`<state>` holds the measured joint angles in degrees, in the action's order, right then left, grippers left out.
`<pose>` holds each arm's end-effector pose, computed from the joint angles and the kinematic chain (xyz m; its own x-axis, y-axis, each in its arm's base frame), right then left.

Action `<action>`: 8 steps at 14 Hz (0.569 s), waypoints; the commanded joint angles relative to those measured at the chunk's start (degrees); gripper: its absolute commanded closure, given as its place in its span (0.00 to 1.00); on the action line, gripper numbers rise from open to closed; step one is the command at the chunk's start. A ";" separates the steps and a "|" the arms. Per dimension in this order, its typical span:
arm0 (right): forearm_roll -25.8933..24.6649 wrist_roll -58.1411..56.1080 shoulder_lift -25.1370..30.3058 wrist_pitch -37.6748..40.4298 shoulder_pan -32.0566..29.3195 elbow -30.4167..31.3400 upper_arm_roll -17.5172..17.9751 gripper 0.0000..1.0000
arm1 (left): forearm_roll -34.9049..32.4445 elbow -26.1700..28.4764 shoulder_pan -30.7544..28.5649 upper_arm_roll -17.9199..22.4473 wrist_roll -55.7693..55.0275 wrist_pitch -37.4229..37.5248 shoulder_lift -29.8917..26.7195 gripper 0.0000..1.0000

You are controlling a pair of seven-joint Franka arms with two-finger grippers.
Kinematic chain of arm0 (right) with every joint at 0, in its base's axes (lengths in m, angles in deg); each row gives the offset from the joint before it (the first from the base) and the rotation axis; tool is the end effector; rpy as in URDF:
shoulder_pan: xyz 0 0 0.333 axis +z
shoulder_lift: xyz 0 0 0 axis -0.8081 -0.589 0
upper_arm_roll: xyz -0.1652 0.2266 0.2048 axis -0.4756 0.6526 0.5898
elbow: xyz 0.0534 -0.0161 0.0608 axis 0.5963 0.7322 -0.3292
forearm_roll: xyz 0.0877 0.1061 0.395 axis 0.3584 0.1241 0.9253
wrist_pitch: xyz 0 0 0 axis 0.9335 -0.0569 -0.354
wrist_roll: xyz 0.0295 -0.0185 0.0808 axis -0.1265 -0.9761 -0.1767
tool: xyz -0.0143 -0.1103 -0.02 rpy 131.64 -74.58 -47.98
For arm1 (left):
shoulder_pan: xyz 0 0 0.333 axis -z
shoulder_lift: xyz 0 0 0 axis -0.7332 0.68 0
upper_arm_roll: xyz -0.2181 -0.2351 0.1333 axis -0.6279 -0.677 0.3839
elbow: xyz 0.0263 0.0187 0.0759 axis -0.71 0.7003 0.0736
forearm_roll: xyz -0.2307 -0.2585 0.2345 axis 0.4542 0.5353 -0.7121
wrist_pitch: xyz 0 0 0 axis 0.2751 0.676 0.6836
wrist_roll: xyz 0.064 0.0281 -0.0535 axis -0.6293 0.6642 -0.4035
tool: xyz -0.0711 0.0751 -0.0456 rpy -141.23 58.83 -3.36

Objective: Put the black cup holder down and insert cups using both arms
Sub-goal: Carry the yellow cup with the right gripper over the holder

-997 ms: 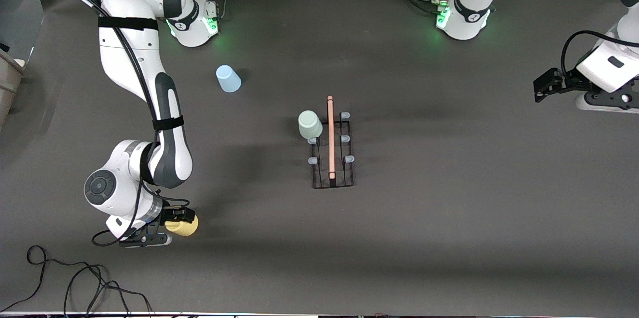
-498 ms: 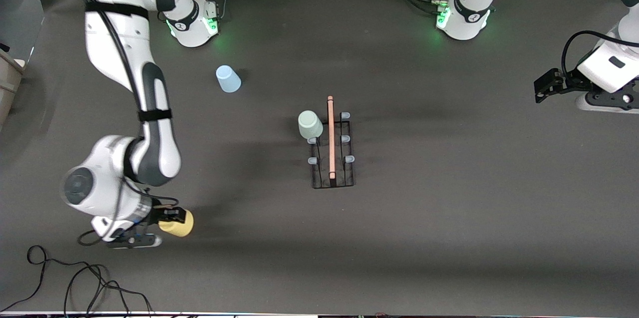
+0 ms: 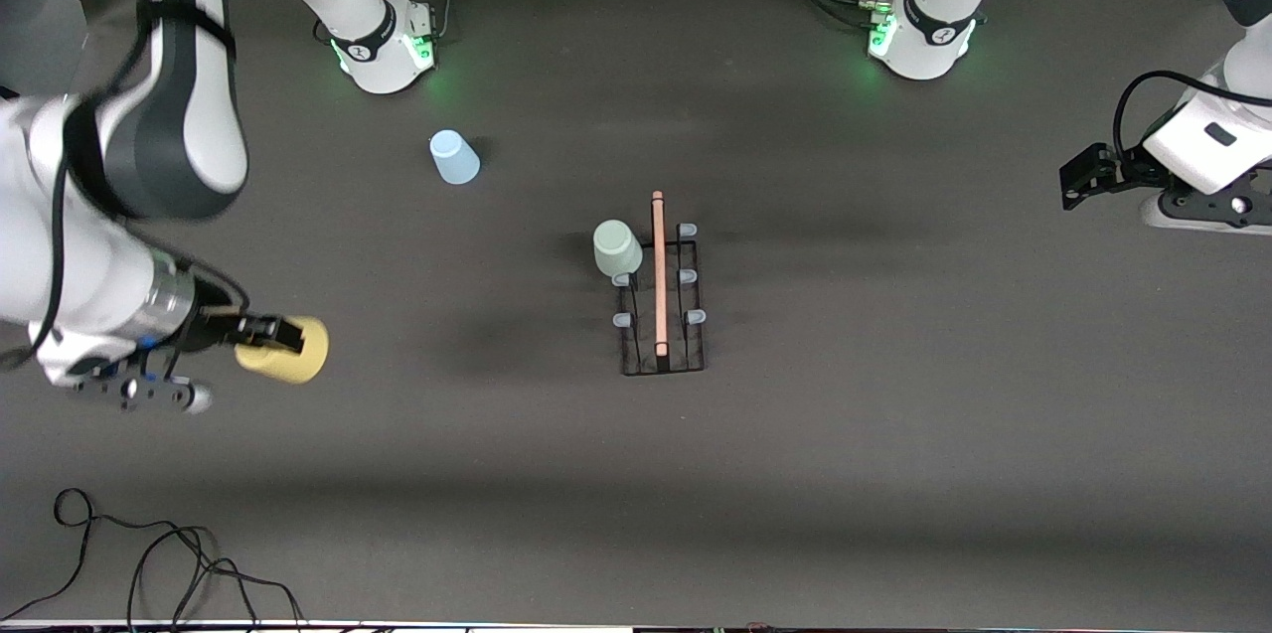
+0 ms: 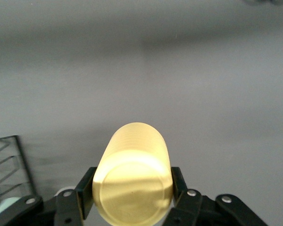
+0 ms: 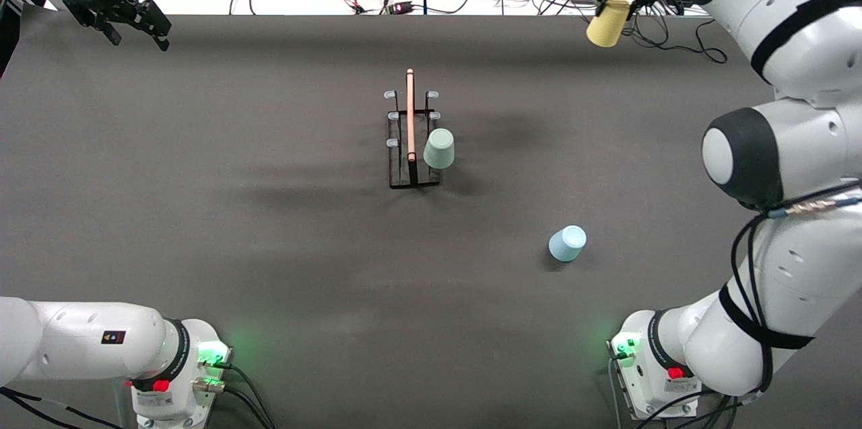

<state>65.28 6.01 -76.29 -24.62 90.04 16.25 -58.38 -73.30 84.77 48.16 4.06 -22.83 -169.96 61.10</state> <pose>0.6845 0.1178 0.5359 0.9713 -0.2327 -0.0489 -0.2339 -0.9720 -0.0206 0.5491 -0.0105 0.5736 0.9930 -0.1174 -0.0123 -0.1178 -0.9921 -0.0424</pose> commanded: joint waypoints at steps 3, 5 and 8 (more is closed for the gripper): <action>-0.47 33.96 -2.96 0.97 11.22 -3.24 0.66 1.00 | 0.62 0.41 -0.13 -0.01 1.12 -1.25 -0.27 0.01; 2.94 46.20 -6.11 -0.17 14.49 -5.79 0.75 1.00 | 0.53 0.41 -0.13 0.07 1.12 -1.16 -0.27 0.01; 6.47 60.27 -10.69 -2.10 19.05 -10.01 1.10 1.00 | 0.62 0.41 -0.13 0.07 1.12 -1.33 -0.19 0.01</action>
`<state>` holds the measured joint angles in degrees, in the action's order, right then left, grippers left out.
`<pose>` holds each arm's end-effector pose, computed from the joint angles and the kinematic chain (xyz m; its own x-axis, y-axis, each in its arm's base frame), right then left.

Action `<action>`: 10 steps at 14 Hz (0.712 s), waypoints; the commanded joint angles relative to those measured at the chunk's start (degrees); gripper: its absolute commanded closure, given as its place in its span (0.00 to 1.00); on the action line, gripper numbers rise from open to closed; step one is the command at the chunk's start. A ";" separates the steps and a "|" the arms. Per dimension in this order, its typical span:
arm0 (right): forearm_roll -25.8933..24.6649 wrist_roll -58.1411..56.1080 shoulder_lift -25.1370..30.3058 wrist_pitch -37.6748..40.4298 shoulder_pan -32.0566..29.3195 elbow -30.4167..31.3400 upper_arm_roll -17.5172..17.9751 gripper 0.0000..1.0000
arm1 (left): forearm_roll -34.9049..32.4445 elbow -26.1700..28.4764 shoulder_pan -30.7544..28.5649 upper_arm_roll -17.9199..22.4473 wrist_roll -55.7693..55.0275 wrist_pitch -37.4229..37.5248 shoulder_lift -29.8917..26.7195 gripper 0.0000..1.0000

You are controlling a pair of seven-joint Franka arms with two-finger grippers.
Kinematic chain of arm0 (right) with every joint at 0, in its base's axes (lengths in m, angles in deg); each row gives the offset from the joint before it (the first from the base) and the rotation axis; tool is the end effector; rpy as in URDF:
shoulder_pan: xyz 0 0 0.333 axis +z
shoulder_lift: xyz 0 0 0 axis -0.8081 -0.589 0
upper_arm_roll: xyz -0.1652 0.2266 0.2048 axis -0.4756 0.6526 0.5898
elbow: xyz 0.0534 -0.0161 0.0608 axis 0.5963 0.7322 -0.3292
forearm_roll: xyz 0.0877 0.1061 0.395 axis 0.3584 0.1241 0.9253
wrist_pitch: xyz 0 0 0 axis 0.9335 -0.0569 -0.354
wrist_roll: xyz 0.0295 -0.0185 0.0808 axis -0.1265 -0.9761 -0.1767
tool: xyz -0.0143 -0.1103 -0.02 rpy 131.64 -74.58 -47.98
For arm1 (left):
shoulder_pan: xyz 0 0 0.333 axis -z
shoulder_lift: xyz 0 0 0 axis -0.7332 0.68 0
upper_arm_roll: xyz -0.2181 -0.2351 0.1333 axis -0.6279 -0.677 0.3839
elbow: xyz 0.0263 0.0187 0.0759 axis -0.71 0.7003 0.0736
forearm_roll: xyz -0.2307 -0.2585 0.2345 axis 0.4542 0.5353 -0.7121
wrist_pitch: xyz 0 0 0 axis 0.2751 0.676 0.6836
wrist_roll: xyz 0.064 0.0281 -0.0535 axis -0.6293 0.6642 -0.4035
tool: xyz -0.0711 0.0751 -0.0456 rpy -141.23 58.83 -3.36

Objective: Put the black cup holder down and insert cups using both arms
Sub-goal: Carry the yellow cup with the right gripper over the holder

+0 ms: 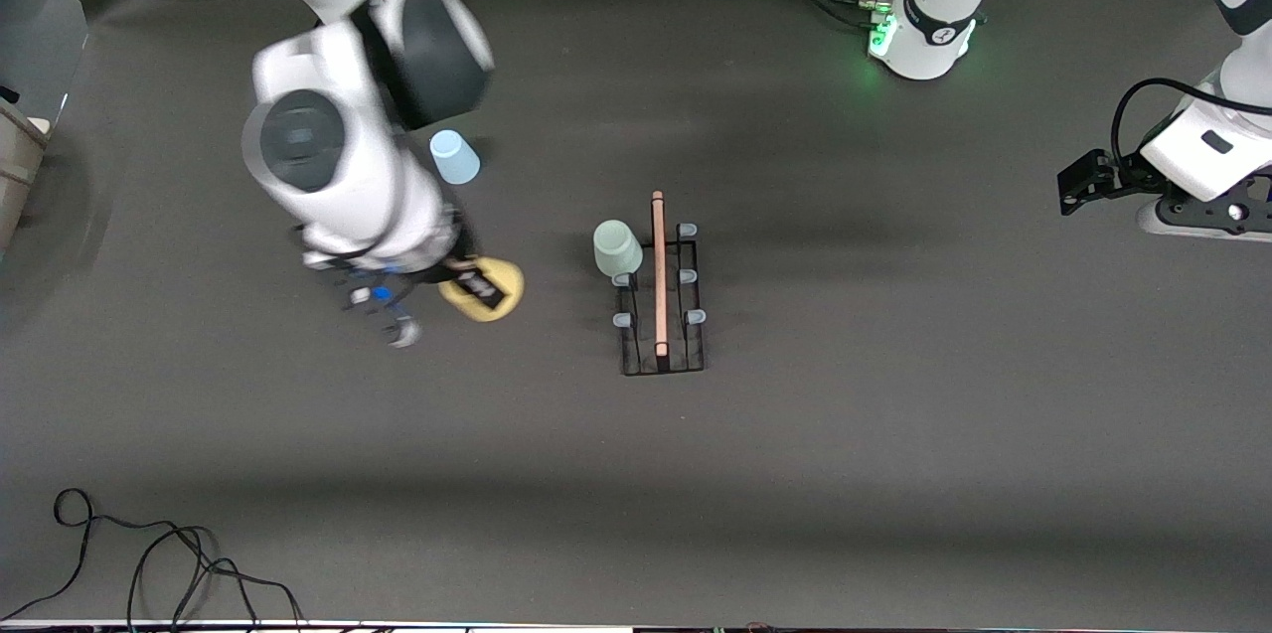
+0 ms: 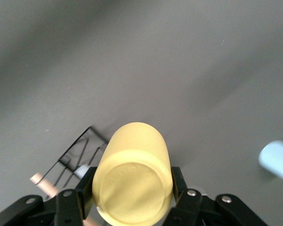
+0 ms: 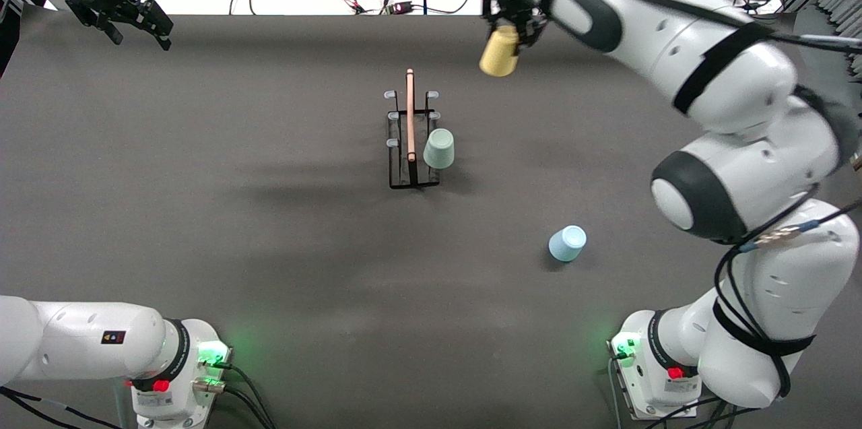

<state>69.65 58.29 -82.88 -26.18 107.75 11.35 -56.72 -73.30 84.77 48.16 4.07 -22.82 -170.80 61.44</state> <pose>0.6252 0.3735 0.5021 0.6919 -0.7187 -0.0682 -0.7199 -0.6940 0.0099 0.5521 -0.0106 0.5716 0.9930 -0.1180 -0.0036 -0.1181 -0.9921 -0.0430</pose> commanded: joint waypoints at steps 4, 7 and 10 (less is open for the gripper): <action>2.11 20.68 -8.32 -7.05 7.59 -5.47 -0.56 1.00 | 0.53 0.41 -0.22 0.07 1.10 -0.49 -0.26 0.01; 2.02 23.25 -11.57 -10.74 9.09 -5.38 -0.56 1.00 | 0.62 0.41 -0.13 0.07 1.10 -0.49 -0.26 0.00; 1.14 22.64 -13.86 -13.12 9.09 -4.86 -0.56 1.00 | 0.71 0.41 -0.22 0.07 1.10 -0.58 -0.09 0.00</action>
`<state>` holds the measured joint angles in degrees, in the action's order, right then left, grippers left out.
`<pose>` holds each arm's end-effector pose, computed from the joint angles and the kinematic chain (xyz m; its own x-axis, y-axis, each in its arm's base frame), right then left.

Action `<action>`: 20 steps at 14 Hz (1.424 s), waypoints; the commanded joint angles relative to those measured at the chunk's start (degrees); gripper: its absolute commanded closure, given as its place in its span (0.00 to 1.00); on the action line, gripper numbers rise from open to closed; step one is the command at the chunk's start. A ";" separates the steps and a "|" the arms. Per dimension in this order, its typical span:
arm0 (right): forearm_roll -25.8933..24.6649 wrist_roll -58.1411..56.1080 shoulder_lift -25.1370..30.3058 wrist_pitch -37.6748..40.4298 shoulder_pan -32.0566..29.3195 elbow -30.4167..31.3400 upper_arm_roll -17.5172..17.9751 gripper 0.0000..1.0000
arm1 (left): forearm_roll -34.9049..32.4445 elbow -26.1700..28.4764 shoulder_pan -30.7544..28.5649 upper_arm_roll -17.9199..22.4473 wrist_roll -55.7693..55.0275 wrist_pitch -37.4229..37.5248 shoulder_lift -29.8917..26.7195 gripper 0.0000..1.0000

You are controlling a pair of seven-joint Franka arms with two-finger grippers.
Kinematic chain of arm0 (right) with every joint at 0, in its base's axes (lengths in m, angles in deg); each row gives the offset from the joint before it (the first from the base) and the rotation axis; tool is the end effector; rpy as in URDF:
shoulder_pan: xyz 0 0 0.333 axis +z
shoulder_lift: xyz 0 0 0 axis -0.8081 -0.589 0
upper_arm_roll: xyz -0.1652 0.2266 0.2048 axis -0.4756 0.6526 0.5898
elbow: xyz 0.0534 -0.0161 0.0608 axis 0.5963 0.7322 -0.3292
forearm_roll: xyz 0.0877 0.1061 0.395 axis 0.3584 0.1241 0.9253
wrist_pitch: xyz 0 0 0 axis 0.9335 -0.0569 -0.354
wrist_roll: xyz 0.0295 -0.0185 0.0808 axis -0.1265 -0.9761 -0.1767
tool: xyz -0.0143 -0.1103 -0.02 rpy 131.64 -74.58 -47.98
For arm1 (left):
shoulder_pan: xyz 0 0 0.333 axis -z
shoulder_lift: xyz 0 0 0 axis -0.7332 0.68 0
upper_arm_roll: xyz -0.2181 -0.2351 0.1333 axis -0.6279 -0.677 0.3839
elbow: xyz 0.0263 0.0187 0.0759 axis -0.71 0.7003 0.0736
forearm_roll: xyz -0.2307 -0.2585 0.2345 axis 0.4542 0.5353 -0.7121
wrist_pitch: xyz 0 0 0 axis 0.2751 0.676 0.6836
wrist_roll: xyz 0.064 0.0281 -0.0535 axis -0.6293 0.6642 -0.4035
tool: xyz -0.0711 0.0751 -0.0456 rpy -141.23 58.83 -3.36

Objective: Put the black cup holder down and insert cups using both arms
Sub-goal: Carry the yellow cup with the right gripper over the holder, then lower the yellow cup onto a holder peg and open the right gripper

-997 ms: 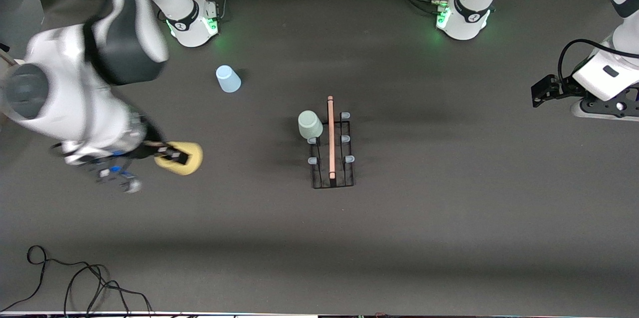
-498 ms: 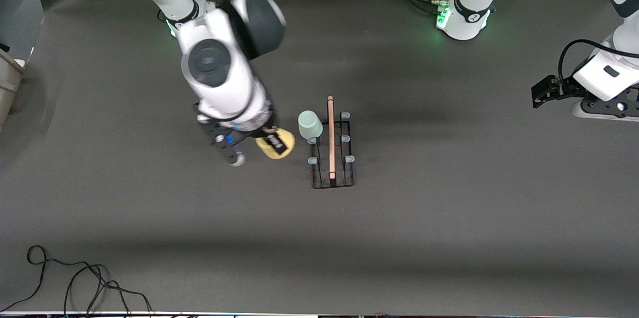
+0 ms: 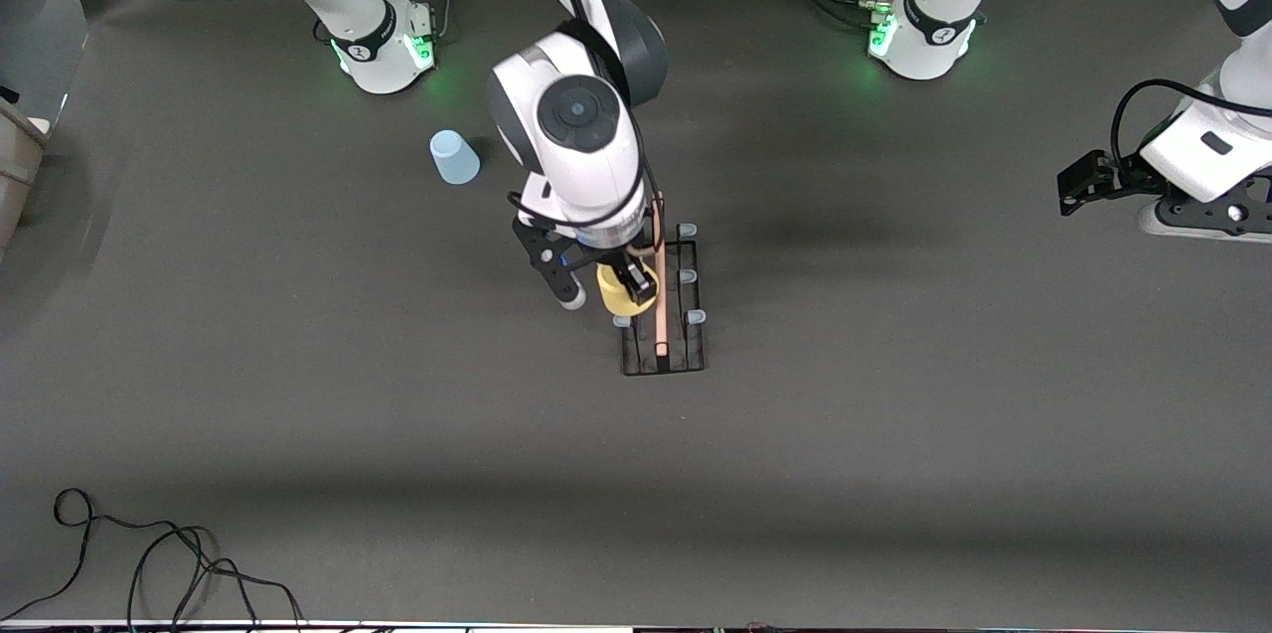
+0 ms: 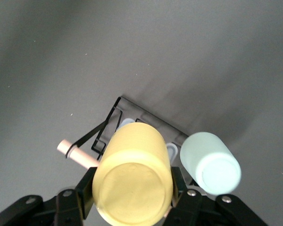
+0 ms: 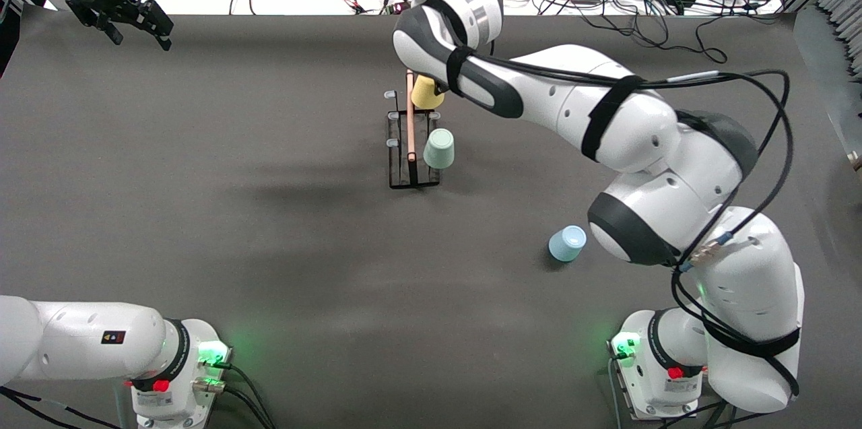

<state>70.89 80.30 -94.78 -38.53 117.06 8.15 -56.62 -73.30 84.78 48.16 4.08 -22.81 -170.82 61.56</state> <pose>0.5874 0.5177 0.4025 0.5276 -0.8492 0.0249 -0.8473 -0.5281 -0.0564 0.5527 -0.0105 0.5704 0.9930 -0.1181 -0.0055 -0.1182 -0.9921 -0.0428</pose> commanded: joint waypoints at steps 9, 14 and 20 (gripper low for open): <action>-0.45 0.10 -7.23 -6.67 -0.75 -1.13 -0.57 1.00 | 0.62 0.40 -0.21 0.05 1.10 -0.91 -0.02 0.01; -0.45 -0.08 -7.86 -6.67 -1.01 -1.30 -0.31 0.00 | 0.62 0.40 -0.21 0.05 1.10 -0.91 -0.02 0.01; -2.55 -0.25 3.36 3.50 -0.31 -2.01 -1.01 0.00 | 0.62 0.31 -0.21 0.05 1.10 -0.91 0.42 0.00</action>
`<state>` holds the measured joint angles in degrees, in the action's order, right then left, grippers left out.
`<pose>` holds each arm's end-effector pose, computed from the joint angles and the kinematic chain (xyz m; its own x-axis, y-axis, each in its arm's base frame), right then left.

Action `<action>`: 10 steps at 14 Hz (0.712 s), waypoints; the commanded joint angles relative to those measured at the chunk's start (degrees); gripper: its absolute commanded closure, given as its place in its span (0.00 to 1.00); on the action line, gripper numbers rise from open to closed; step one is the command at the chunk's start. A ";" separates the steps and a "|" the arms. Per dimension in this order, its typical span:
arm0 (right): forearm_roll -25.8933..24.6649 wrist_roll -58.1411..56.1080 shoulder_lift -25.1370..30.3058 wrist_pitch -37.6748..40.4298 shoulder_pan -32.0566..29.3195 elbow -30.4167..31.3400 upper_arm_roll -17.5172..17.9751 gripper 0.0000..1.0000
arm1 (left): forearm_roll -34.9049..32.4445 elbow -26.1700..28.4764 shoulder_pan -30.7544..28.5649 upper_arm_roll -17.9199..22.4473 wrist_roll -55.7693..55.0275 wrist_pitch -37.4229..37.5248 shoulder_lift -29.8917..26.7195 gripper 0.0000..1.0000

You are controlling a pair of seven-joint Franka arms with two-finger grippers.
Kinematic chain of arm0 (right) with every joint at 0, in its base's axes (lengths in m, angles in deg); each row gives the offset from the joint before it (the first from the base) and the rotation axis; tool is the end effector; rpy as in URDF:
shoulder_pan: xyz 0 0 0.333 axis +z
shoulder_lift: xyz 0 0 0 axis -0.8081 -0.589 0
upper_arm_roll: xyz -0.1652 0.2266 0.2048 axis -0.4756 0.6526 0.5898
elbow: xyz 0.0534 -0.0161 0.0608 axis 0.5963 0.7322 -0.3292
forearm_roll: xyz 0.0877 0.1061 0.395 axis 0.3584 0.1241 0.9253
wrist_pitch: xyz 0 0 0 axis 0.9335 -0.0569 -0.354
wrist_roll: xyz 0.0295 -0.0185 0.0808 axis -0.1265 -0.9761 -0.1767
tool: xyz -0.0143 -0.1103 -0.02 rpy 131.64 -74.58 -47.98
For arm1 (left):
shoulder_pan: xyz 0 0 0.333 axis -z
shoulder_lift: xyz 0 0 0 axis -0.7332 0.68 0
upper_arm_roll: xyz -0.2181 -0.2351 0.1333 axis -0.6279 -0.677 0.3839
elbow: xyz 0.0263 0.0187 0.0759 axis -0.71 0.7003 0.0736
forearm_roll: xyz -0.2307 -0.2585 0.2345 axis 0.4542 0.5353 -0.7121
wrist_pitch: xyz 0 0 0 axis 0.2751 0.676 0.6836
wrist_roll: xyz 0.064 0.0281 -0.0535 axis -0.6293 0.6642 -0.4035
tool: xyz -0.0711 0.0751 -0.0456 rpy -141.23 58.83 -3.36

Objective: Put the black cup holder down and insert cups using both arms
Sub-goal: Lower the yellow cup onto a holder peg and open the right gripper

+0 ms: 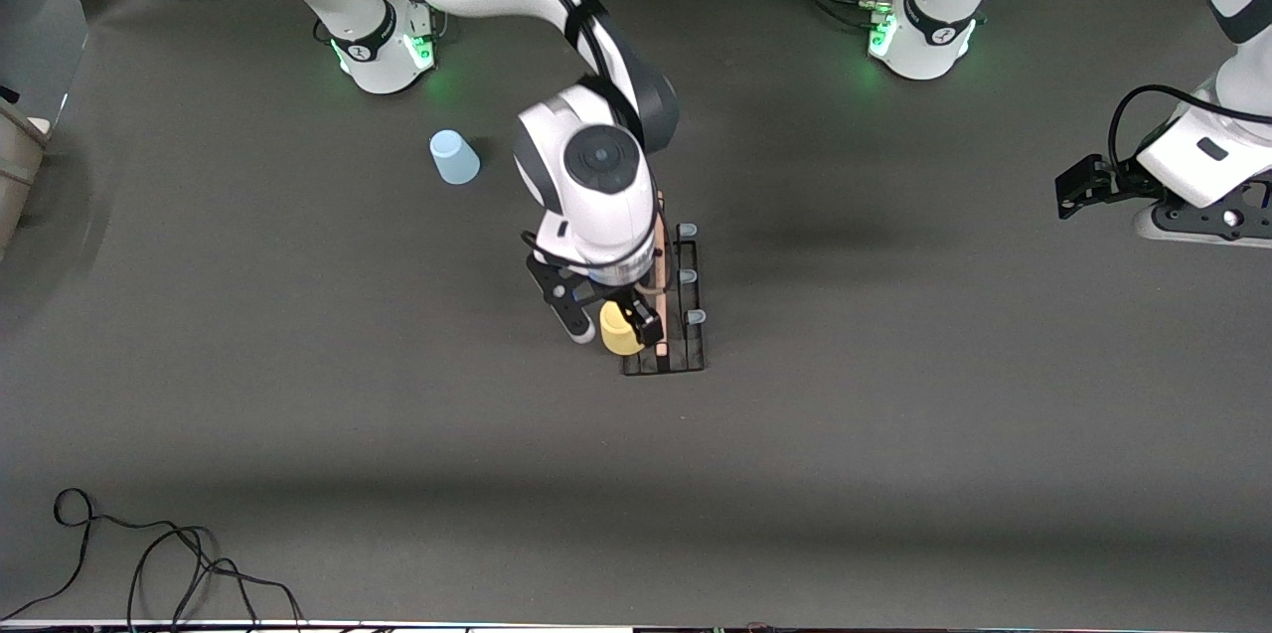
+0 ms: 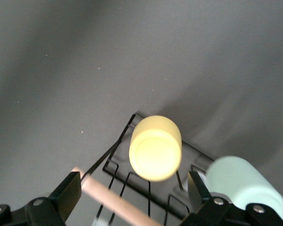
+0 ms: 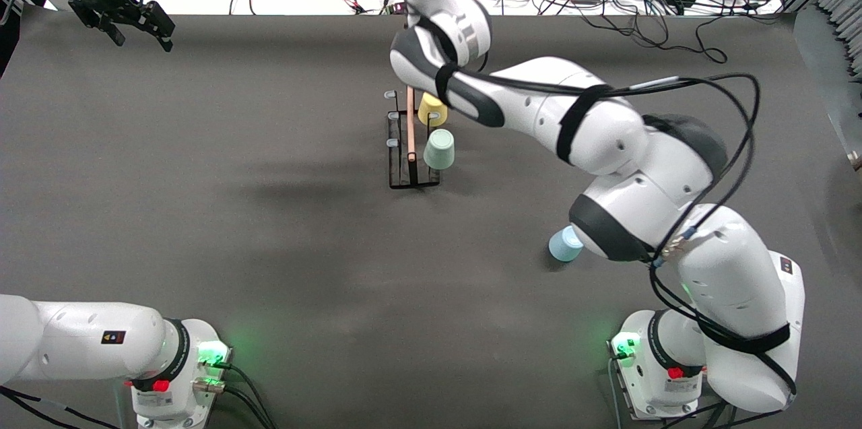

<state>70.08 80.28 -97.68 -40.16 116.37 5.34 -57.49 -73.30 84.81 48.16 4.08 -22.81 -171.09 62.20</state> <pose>0.6036 0.5195 0.3945 0.5253 -0.8481 0.0692 -0.8432 -0.5297 -0.0916 0.5558 -0.0106 0.5643 0.9929 -0.1183 -0.0124 -0.1187 -0.9920 -0.0420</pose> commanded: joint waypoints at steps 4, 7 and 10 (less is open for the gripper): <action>-6.93 -12.23 15.41 17.78 -0.32 1.51 -0.15 0.00 | 0.70 0.11 -0.22 0.05 1.09 -0.55 -0.32 0.01; -11.13 -22.00 23.74 21.33 -3.13 7.19 0.56 0.00 | 0.62 0.02 -0.22 0.05 1.09 -0.29 -0.49 0.00; -17.37 -32.63 34.73 21.33 -12.84 15.98 9.39 0.00 | 0.71 -0.07 -0.22 0.05 1.00 0.06 -0.93 0.00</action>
<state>57.14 53.44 -72.78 -18.04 109.74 12.21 -55.53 -73.30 84.70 48.16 4.10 -22.80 -171.13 62.27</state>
